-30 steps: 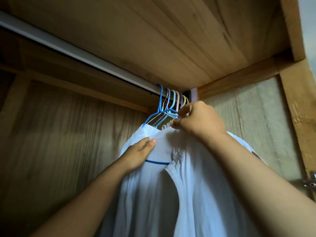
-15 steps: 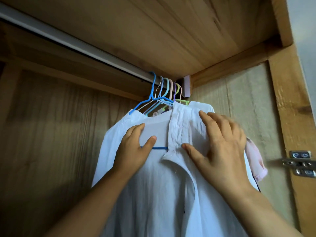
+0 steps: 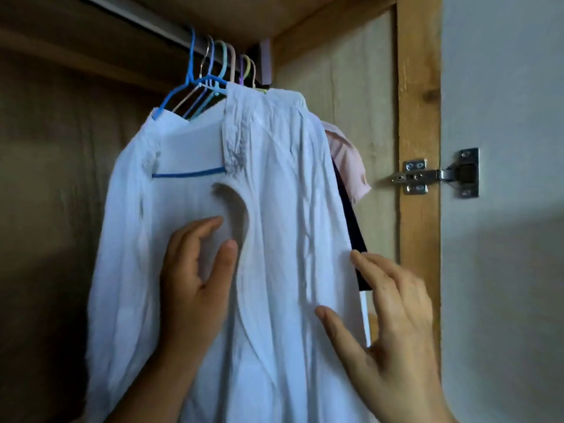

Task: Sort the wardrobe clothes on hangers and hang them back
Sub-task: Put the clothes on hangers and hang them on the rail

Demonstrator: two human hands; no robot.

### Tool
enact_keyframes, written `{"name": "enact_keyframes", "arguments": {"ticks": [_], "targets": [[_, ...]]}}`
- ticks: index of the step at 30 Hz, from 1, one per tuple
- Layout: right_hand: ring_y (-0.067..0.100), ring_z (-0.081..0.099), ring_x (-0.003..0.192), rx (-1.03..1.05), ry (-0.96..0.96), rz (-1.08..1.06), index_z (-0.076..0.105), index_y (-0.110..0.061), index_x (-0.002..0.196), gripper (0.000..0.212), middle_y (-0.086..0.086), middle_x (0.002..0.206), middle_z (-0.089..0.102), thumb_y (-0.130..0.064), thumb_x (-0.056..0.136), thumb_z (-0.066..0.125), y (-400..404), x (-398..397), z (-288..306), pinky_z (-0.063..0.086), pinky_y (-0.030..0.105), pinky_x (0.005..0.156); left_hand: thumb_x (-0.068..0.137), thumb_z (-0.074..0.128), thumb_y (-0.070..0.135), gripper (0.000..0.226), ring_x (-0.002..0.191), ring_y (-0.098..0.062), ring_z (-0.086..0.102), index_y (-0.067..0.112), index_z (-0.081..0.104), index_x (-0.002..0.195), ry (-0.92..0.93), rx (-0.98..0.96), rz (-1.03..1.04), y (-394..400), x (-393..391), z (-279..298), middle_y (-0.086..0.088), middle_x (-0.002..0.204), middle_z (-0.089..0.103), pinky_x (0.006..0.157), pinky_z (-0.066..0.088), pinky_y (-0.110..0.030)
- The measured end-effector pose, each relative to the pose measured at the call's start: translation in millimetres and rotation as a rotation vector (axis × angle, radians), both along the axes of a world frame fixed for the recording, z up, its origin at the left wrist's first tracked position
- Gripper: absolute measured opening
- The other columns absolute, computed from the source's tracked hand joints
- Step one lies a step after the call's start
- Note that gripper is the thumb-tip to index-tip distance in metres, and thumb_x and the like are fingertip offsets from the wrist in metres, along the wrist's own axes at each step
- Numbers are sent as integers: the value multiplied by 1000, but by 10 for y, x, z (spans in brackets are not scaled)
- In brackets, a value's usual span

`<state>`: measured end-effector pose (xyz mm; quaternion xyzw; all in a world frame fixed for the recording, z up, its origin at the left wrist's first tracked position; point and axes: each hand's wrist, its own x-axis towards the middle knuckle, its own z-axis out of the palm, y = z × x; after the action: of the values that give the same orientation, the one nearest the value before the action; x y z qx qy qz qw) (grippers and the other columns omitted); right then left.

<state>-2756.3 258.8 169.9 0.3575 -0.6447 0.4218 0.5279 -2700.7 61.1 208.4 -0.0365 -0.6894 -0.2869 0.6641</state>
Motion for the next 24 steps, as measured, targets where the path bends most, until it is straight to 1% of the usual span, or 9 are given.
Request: {"name": "enact_keyframes", "arguments": {"ticks": [2, 6, 8, 12, 15, 17, 19, 22, 24], "targets": [[10, 50, 108, 11, -68, 45, 55, -21, 123, 47, -11, 115, 54, -45, 82, 58, 208, 87, -262, 41, 32, 89, 86, 51, 37, 30, 104, -5, 54, 23, 57, 112, 9, -48, -23, 266, 130, -235, 17, 111, 52, 95, 41, -23], [11, 59, 94, 60, -143, 104, 57, -24, 114, 35, -12, 100, 60, -39, 83, 57, 546, 288, -654, 45, 32, 79, 88, 52, 30, 23, 94, -2, 54, 21, 59, 108, -50, -58, -11, 739, 398, -716, 11, 107, 54, 88, 40, -15], [10, 59, 90, 71, -155, 131, 60, -22, 111, 32, -12, 95, 62, -37, 83, 57, 674, 391, -785, 46, 31, 76, 87, 52, 34, 24, 92, -3, 55, 23, 59, 107, -116, -12, -4, 911, 531, -945, 13, 106, 55, 85, 40, -12], [4, 56, 91, 146, -204, 221, 57, -27, 112, 31, -14, 93, 63, -38, 84, 56, 961, 639, -1056, 46, 28, 75, 82, 51, 46, 23, 90, 0, 58, 40, 57, 103, -294, 127, 54, 1239, 929, -1415, 21, 102, 57, 79, 42, -7], [8, 59, 90, 222, -252, 331, 56, -31, 113, 30, -13, 92, 64, -41, 85, 54, 1203, 819, -1245, 51, 32, 73, 84, 57, 50, 20, 90, 1, 59, 43, 57, 102, -427, 208, 169, 1491, 1314, -1719, 25, 102, 58, 77, 43, -5], [10, 60, 89, 278, -270, 433, 61, -26, 112, 32, -10, 92, 65, -41, 85, 53, 1379, 954, -1374, 51, 34, 73, 86, 58, 47, 18, 92, 2, 59, 41, 58, 103, -504, 242, 277, 1747, 1643, -1883, 26, 104, 56, 76, 41, -3], [7, 58, 89, 320, -275, 530, 64, -21, 112, 34, -10, 92, 65, -40, 85, 54, 1536, 1102, -1499, 48, 28, 76, 81, 52, 48, 26, 93, 5, 57, 40, 58, 104, -551, 294, 373, 2045, 1983, -2009, 28, 105, 55, 74, 42, -5], [5, 55, 84, 356, -264, 655, 63, -21, 111, 33, -17, 89, 56, -38, 84, 55, 1689, 1372, -1693, 46, 22, 73, 85, 50, 60, 24, 91, 2, 58, 47, 54, 105, -606, 325, 529, 2473, 2470, -2180, 27, 103, 56, 72, 48, -16], [4, 53, 84, 374, -260, 747, 64, -19, 109, 34, -19, 88, 52, -38, 83, 54, 1754, 1605, -1803, 44, 21, 74, 80, 44, 60, 34, 90, 3, 59, 44, 56, 107, -641, 356, 607, 2756, 2809, -2273, 28, 102, 56, 73, 51, -22]]}}
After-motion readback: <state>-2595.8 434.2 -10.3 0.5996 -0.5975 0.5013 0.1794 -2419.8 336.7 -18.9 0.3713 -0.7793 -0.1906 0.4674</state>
